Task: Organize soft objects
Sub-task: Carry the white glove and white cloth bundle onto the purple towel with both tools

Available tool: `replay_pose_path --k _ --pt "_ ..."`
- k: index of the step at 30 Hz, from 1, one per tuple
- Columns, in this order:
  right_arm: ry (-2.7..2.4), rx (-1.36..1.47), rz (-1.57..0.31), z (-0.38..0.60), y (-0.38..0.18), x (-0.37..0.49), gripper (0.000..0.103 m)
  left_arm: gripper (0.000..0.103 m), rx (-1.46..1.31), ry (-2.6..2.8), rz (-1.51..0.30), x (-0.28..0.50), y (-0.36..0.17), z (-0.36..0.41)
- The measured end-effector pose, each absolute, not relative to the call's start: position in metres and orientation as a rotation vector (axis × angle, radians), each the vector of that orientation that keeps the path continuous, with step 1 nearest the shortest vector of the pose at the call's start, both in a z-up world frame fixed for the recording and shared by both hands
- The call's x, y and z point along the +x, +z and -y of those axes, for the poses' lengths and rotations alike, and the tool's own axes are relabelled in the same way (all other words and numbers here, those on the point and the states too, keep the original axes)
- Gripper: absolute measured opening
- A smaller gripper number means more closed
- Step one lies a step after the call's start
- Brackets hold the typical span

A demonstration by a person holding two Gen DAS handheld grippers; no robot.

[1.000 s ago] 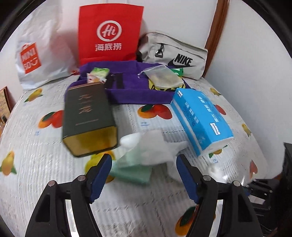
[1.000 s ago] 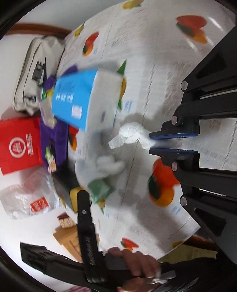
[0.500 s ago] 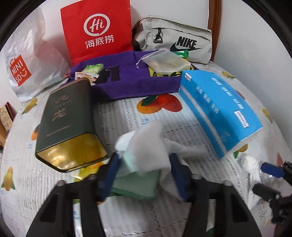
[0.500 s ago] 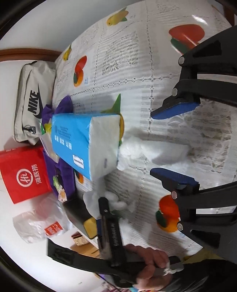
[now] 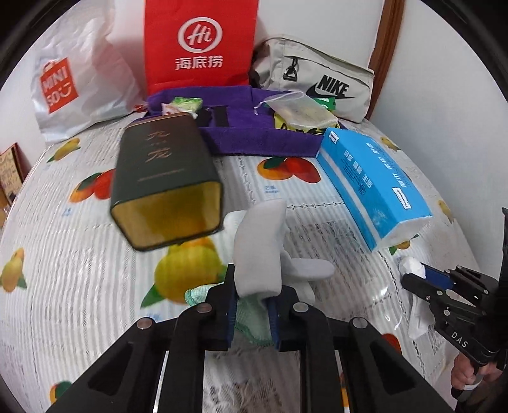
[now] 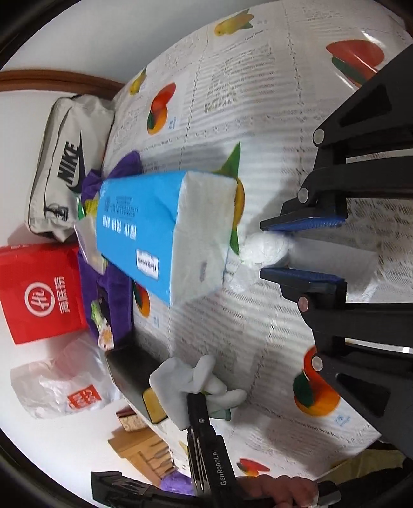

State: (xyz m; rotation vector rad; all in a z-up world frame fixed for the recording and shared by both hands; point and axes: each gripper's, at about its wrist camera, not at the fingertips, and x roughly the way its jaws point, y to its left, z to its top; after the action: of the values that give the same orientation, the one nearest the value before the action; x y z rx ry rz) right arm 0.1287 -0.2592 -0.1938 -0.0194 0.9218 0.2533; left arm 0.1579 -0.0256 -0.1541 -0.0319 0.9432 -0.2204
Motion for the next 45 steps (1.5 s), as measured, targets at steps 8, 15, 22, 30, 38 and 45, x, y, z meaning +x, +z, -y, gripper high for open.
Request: replay_pose_path --k 8,15,22,30,38,45 --pt "0.284 -0.023 -0.909 0.252 -0.178 0.116 0.022 0.015 -0.058 -0.203 -0.917 0.136 -0.136 0.011" --pt "0.298 0.001 -0.901 0.249 -0.164 0.116 0.022 0.015 -0.105 -0.184 -0.904 0.123 -0.124 -0.006" --pt "0.318 -0.011 -0.880 0.241 -0.146 0.116 0.022 0.013 -0.145 -0.186 -0.874 0.116 -0.112 -0.016" --pt "0.349 -0.011 -0.859 0.237 -0.128 0.118 0.022 0.012 -0.219 -0.214 -0.860 0.119 -0.098 -0.028" --pt "0.347 0.009 -0.839 0.246 -0.107 0.134 0.022 0.012 -0.245 -0.222 -0.861 0.137 -0.079 -0.033" --pt "0.343 0.000 -0.819 0.249 -0.087 0.166 0.023 0.012 -0.237 -0.223 -0.857 0.159 -0.064 -0.032"
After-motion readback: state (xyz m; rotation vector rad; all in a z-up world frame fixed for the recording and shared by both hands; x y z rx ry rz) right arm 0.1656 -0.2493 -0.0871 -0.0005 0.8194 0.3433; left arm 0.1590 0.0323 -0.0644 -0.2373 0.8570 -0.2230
